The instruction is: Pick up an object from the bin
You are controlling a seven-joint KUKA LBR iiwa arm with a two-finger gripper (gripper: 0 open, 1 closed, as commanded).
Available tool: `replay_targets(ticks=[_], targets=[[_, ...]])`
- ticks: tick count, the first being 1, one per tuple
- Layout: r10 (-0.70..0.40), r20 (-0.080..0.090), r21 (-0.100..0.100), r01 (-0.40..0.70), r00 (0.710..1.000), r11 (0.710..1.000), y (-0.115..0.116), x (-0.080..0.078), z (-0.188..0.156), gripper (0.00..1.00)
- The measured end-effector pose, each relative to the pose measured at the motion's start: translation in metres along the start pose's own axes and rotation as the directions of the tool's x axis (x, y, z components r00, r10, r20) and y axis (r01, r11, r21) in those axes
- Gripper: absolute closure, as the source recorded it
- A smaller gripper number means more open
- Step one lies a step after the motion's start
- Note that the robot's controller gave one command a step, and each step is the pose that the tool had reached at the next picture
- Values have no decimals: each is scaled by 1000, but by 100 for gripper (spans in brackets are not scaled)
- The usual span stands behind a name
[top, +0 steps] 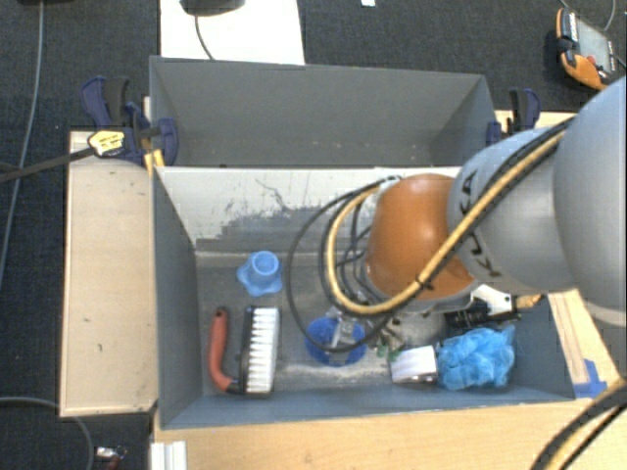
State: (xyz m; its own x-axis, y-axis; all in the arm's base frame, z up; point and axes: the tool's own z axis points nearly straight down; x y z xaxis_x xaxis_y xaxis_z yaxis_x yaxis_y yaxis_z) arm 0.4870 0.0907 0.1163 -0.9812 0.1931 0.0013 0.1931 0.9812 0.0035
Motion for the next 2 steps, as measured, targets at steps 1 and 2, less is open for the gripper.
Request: replay_targets(ticks=[1, 2], targets=[[-1, -1, 0, 1, 1000, 1000, 0, 0, -35, 100], [-4, 0, 0, 4, 1000, 1000, 0, 0, -64, 100]])
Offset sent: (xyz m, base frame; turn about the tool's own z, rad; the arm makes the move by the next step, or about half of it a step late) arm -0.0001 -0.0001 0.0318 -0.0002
